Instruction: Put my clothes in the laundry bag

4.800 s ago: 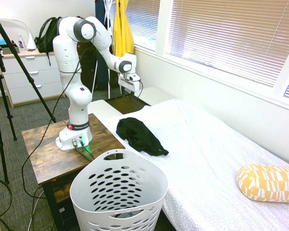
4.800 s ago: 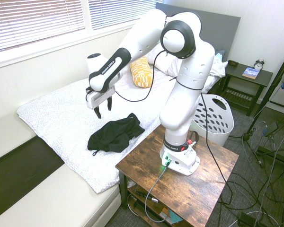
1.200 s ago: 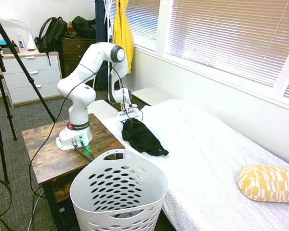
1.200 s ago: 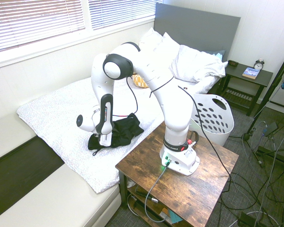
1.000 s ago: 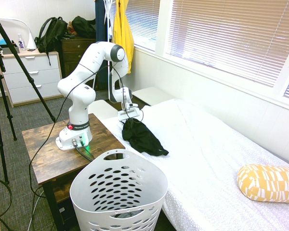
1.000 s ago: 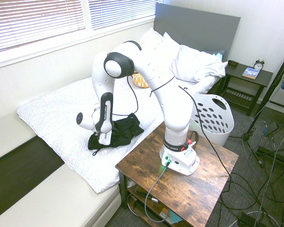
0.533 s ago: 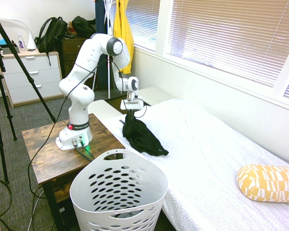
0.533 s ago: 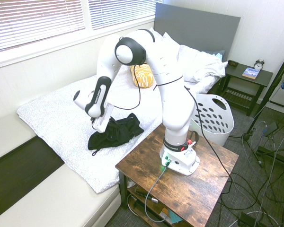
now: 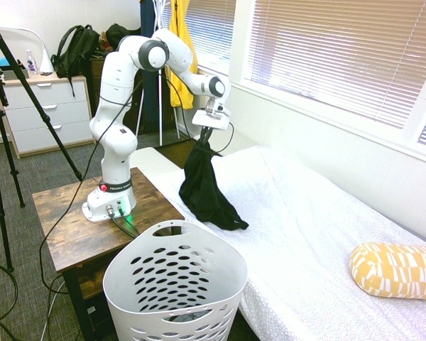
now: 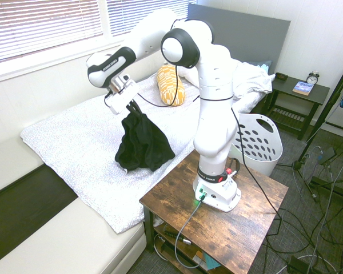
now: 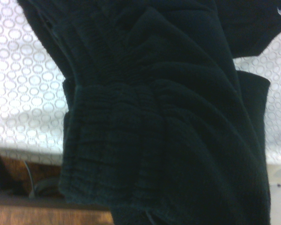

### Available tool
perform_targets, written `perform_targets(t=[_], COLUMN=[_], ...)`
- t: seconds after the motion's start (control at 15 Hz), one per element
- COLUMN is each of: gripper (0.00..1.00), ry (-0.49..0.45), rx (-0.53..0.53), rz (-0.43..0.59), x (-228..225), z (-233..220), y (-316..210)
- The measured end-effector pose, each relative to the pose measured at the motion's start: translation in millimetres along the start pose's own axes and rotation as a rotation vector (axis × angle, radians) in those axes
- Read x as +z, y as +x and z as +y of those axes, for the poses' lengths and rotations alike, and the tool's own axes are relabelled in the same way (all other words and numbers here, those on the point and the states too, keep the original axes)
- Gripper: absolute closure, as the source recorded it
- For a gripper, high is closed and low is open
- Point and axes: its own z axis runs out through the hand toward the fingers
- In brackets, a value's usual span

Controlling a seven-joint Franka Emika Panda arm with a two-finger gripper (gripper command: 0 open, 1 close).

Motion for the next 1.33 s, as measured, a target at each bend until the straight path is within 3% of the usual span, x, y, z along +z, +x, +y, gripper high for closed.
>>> perform_targets(t=[0.4,0.67,0.93,1.13,1.33], gripper=[1.00,1.00,1.00,1.00,1.00], ry=[-0.080,-0.103,-0.112,-0.082,-0.064], rx=[0.072,0.145,0.272,0.377,0.366], rz=[0.035,0.038,-0.004,-0.043,-0.154], x=[-113,-160,-141,-122,-91], z=[197,316,441,542,591], y=[-46,-79,-90,-142,-188])
